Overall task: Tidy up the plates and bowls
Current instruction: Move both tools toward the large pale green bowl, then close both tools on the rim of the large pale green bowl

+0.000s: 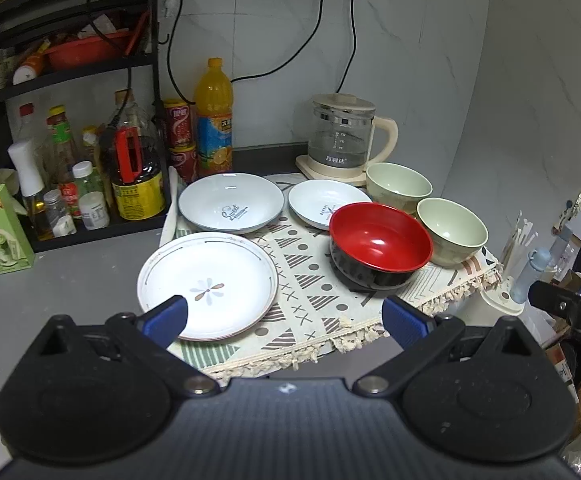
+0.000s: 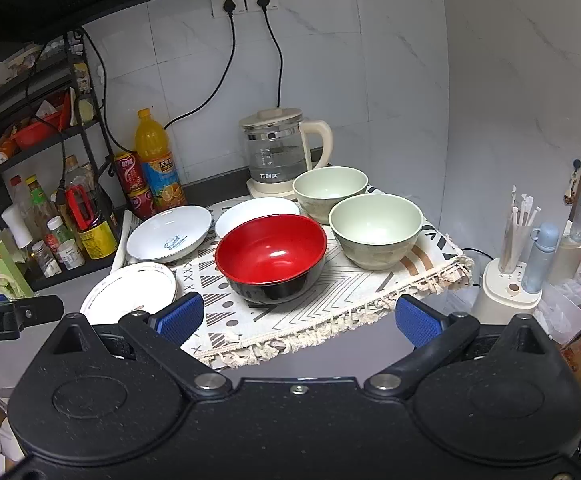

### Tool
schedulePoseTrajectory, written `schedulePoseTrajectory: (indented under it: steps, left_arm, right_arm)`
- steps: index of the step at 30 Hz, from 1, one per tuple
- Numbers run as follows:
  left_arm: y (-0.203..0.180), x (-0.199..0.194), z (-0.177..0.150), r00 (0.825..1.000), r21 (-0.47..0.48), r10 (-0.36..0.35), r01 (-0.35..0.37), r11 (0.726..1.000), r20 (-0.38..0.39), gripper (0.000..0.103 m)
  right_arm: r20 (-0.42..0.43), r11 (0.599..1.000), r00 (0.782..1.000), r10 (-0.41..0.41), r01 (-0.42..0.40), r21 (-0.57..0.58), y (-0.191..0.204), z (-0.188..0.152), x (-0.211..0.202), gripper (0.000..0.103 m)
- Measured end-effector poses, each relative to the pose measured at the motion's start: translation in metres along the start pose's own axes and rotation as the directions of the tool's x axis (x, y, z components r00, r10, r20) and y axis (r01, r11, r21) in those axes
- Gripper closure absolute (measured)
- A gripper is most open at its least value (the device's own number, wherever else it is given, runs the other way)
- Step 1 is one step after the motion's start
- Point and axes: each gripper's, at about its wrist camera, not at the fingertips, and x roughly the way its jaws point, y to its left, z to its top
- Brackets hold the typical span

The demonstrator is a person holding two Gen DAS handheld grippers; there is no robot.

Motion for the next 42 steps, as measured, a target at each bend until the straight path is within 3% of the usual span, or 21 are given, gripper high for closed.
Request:
schedulePoseTrajectory:
  steps: [12,29,42]
  left_arm:
    - [-0.018,0.044,0.030,1.000,0.021,-0.030,0.030,0.999,0.006,0.001]
    - [-0.042,0.123,0.077,0.996,0.015,-0.063,0.064,0.998,-0.068,0.001]
    - [-0.065,0.180,0.109,0.987,0.033,-0.141,0.144,0.989,-0.083,0.001]
  right_arm:
    - [0.008,1.000,1.000,0.008,-0.008,0.010,-0.023,0.021,0.031,0.000]
    - [-0.046,1.000,0.999,0.011,-0.011,0.003,-0.043,0.057,0.100,0.000]
    - [-0.072,0.998,0.997,-0.040,0.042,0.039,-0.069,0.083,0.149,0.000]
